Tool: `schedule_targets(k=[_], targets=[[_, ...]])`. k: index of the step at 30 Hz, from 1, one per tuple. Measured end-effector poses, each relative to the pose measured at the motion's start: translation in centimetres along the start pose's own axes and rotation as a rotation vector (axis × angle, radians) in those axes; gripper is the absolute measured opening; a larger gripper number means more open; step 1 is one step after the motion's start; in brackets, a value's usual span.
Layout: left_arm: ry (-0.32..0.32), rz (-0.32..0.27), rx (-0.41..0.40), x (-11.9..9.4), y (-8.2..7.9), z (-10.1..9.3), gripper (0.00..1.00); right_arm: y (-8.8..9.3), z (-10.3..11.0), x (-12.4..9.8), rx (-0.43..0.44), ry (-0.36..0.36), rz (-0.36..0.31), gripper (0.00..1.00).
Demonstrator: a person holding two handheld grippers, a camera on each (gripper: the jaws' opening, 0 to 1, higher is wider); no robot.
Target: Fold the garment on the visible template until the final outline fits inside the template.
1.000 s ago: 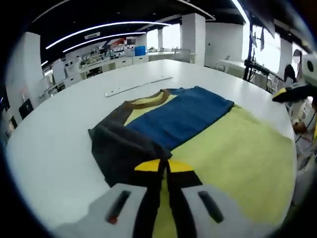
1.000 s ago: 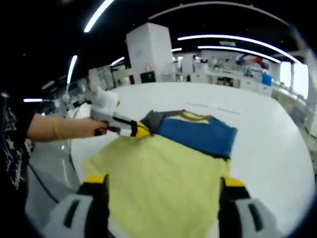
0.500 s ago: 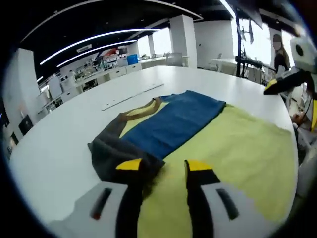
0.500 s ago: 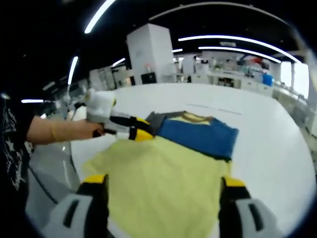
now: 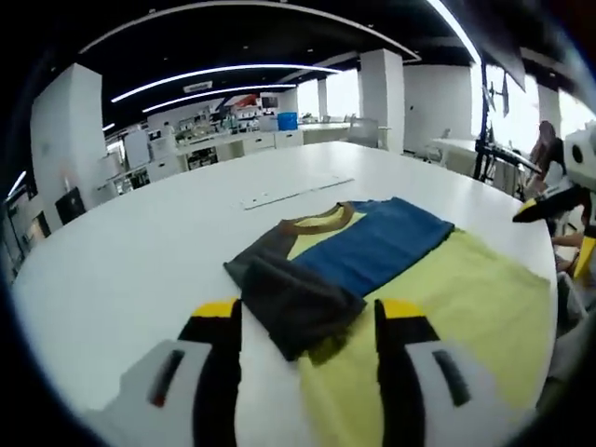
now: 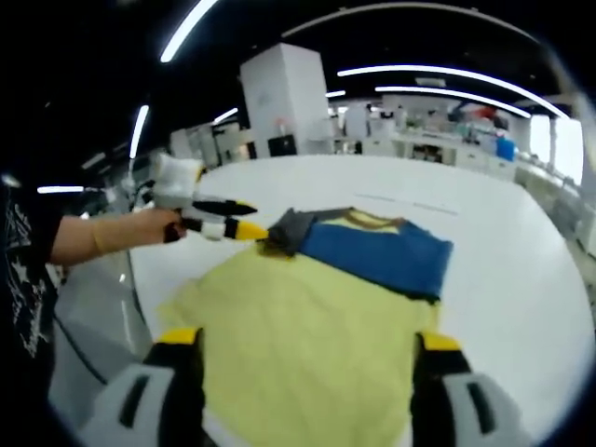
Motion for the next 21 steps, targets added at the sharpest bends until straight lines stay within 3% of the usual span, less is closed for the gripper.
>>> schedule_targets(k=[10,17,21], targets=[[-0.009,0.074,-0.002,-0.9,2.4,0.8,0.42,0.3,0.1,0.1,0.006,0.001,0.012,0.91],[-0.03,0.085,-0.046,-0.4,4.3,1.6,0.3,0.3,0.1,-0.2,0.012,0.0,0.007,0.91],[-0.015,0.066,-0.091,-0.1,4.0,1.0,0.23,0.3,-0.1,-0.3,0.019,0.005,0.008,0.91]])
Point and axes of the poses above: the point that each gripper's makers call its tool centre point, and the gripper's own axes: x roughly forward along the fingers, z roughly to its left, y roughly out of its underside, the point moved 1 cm from there along -x, roughly backward along the fingers, and after that the axes turned 3 degrees about x, right-handed, at the moved point
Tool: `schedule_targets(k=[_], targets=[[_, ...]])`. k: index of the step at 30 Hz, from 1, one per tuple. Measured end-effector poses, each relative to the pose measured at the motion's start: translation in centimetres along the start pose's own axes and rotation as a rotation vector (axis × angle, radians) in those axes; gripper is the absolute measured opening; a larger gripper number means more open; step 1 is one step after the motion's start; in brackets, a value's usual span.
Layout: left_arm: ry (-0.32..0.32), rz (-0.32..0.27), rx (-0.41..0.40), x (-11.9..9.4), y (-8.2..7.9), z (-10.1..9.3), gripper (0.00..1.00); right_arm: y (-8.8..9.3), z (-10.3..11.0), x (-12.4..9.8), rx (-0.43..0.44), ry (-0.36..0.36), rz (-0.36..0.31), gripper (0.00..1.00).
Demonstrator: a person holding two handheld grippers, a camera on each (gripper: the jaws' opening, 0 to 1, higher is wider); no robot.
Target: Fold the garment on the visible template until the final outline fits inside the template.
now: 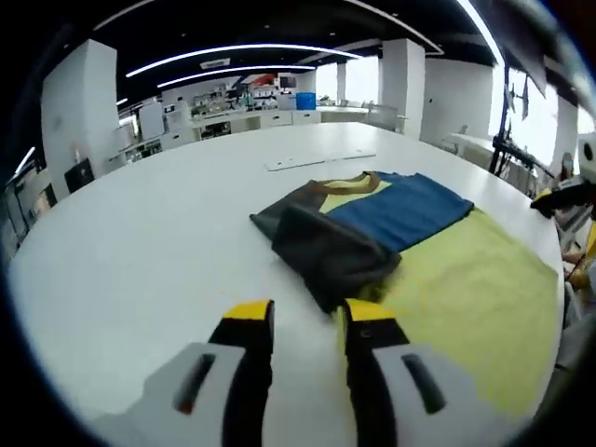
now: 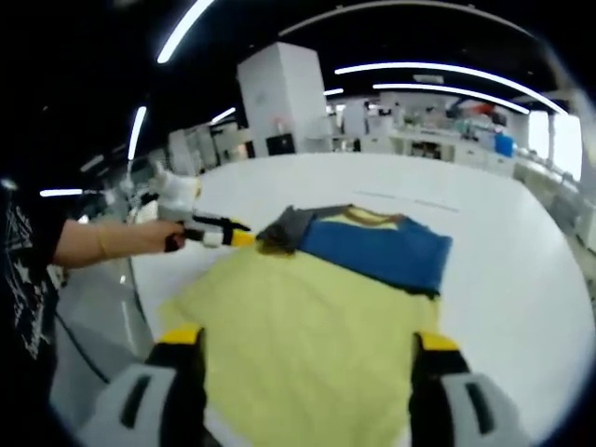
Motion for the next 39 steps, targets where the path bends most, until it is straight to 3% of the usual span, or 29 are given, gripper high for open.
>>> schedule_targets(k=[8,14,19,29,39], targets=[[0.016,-0.002,-0.002,0.6,-0.6,-0.6,0.03,-0.2,0.1,0.0,0.015,-0.001,-0.008,0.88],[-0.006,-0.008,-0.036,0.2,-0.6,0.2,0.0,-0.7,0.1,-0.1,0.011,0.001,-0.025,0.88],[-0.024,-0.054,-0.052,-0.7,-1.6,1.3,0.0,-0.6,0.1,-0.2,0.012,0.001,-0.025,0.88],[-0.074,-0.095,-0.014,-2.2,-3.6,2.8,0.0,-0.8,0.2,-0.3,0.008,-0.002,-0.029,0.88],[-0.139,-0.118,-0.025,-3.7,-4.0,5.5,0.0,-0.9,0.3,-0.1,0.005,-0.006,-0.028,0.88]])
Point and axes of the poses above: the point that each gripper's makers call its tool centre point, and the gripper's own axes: x roughly forward along the fingers, z roughly to its left, y roughly out of its underside, the point moved 1 cm from there along -x, roughly backward along the fingers, and after that the axes turned 3 degrees about x, right-handed, at the moved point
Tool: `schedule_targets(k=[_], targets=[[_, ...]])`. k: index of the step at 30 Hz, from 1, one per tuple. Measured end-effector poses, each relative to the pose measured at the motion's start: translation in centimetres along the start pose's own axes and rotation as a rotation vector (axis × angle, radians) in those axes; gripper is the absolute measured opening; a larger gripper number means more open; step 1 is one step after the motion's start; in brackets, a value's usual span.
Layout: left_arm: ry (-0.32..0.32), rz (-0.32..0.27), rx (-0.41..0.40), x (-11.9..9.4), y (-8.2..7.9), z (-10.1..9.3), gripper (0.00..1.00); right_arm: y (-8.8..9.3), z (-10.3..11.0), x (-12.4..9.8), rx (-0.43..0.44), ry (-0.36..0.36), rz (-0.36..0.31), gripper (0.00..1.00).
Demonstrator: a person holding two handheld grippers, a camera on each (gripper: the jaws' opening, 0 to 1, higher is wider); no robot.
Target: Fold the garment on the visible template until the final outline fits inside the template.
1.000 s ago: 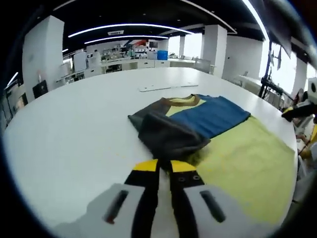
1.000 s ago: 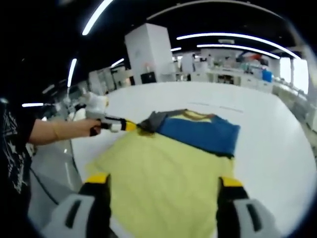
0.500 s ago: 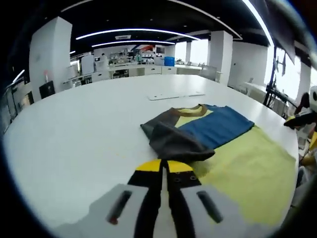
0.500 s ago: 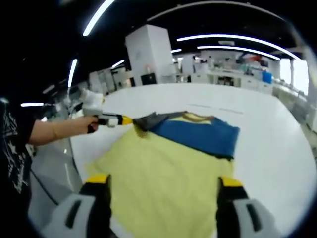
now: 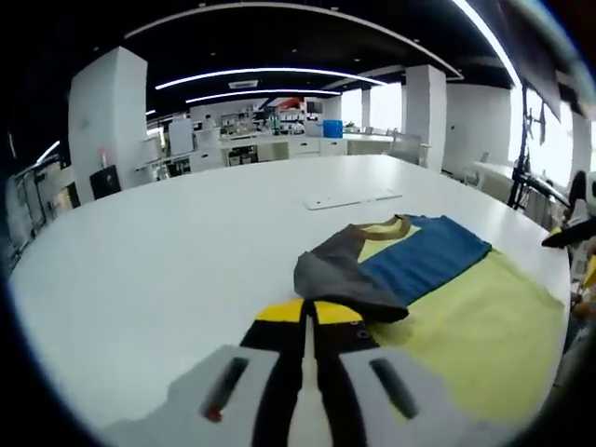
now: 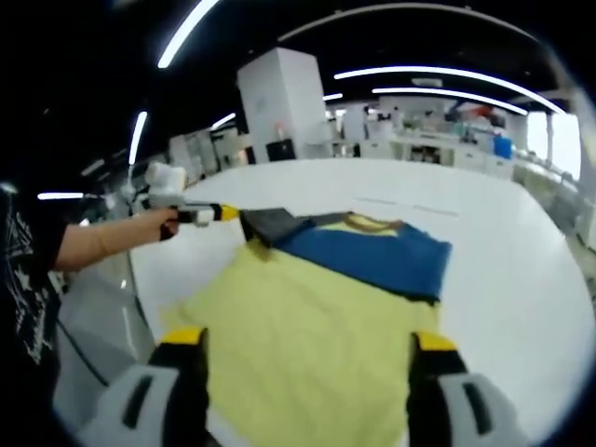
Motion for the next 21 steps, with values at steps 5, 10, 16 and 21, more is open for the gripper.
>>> schedule_targets(k=[5,10,16,21], targets=[[-0.04,-0.003,0.002,-0.6,0.3,2.1,0.0,-0.2,0.0,0.1,0.002,-0.001,-0.005,0.88],[-0.086,-0.002,-0.009,-1.3,0.3,4.2,0.0,-0.2,0.0,0.1,0.004,-0.004,-0.006,0.89],[-0.14,0.011,-0.005,-2.4,0.9,7.0,0.0,-0.6,0.3,0.0,-0.017,-0.016,-0.017,0.93],[-0.182,0.032,0.022,-3.1,1.3,8.3,0.0,-1.0,0.4,-0.4,-0.027,-0.018,-0.029,0.97]])
Point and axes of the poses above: the point that each gripper's makers call its tool centre point, and the gripper's own axes: x roughly forward along the fingers, z roughly to its left, y roughly out of its underside, the point moved 1 cm from there along -x, roughly backward along the fingers, and after that the axes turned 3 degrees about x, right-handed, at the moved point
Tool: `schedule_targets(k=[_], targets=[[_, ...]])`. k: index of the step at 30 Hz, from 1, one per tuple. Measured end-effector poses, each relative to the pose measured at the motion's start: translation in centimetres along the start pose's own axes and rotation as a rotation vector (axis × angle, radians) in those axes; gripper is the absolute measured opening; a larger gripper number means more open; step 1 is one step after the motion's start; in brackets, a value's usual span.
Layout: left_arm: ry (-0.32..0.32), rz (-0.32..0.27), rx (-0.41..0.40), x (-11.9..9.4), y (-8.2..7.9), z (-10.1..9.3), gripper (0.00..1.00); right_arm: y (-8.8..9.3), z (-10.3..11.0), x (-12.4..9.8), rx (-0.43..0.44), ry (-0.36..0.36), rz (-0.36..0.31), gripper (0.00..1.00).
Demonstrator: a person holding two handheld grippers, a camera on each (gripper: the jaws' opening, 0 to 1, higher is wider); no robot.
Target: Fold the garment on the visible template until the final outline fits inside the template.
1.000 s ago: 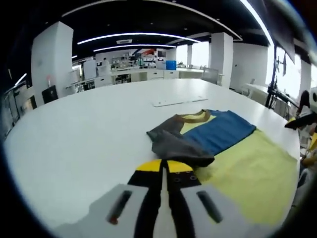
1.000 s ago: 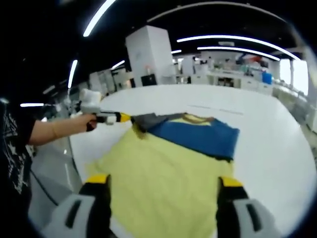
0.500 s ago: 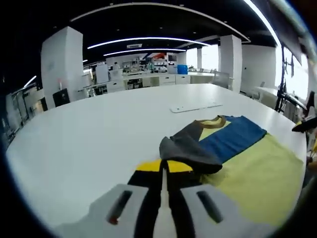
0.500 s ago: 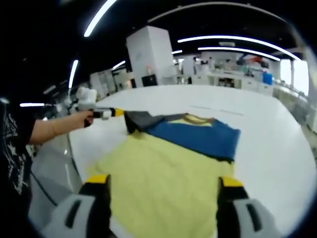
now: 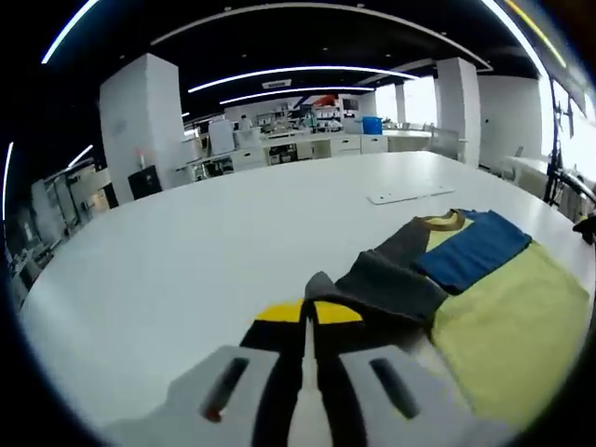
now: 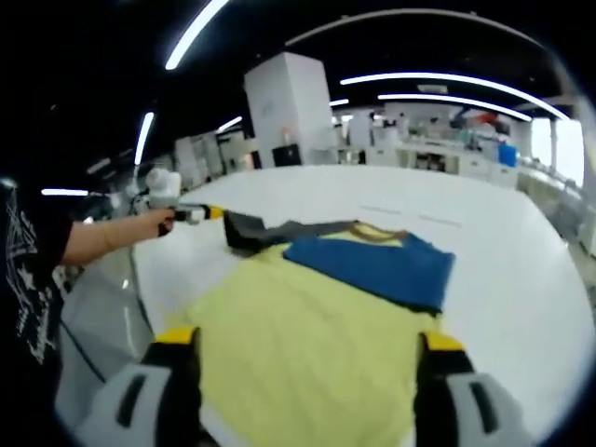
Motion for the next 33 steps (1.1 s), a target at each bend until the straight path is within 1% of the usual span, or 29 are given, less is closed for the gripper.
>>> schedule_targets(k=[1,3,4,7,8,11,17,20,21,23,25,28,33], targets=[[-0.004,0.0,-0.002,-0.1,0.1,0.2,0.0,0.0,0.1,0.0,-0.001,0.0,0.0,0.98],[-0.026,0.007,0.0,-0.3,0.5,1.4,0.0,-0.1,0.2,-0.2,-0.007,-0.002,0.002,0.98],[-0.04,0.016,0.008,-0.3,0.9,1.9,0.0,0.0,0.3,-0.2,-0.01,-0.002,0.006,0.99],[-0.057,0.037,0.006,-0.3,1.6,2.5,0.0,0.2,0.4,-0.2,-0.016,-0.003,0.018,0.99],[-0.055,0.051,0.016,-0.1,2.1,2.8,0.0,0.3,0.4,-0.2,-0.016,-0.004,0.023,0.99],[-0.05,0.067,0.03,0.0,2.5,2.8,0.0,0.4,0.6,-0.2,-0.017,-0.007,0.032,0.99],[-0.048,0.103,0.0,0.1,3.6,2.8,0.0,0.4,0.5,-0.3,-0.013,-0.002,0.034,0.99],[-0.049,0.111,0.001,0.0,4.1,3.0,0.0,0.4,0.4,-0.4,-0.01,0.002,0.033,0.98],[-0.047,0.113,-0.013,-0.1,4.4,3.0,0.0,0.4,0.3,-0.4,-0.009,0.004,0.034,0.98],[-0.037,0.111,-0.035,-0.1,4.4,2.8,0.0,0.4,0.4,-0.4,-0.01,0.005,0.037,0.98],[-0.038,0.108,-0.038,-0.1,4.2,2.9,0.0,0.5,0.3,-0.4,-0.01,0.006,0.039,0.98],[-0.032,0.078,-0.051,-0.2,3.2,2.8,0.0,0.4,0.2,-0.5,-0.011,0.007,0.039,0.98],[-0.005,0.024,-0.043,-0.1,1.0,1.2,0.0,0.5,0.2,-0.5,-0.01,0.006,0.039,0.97]])
Point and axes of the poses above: the point that each gripper's makers call its tool centre point, and the gripper's own axes: x roughly forward along the fingers, z roughly to its left, y roughly out of its underside, the point moved 1 cm from there along -x, roughly backward along the fingers, and after that the axes turned 3 degrees about x, right-handed, at the moved point
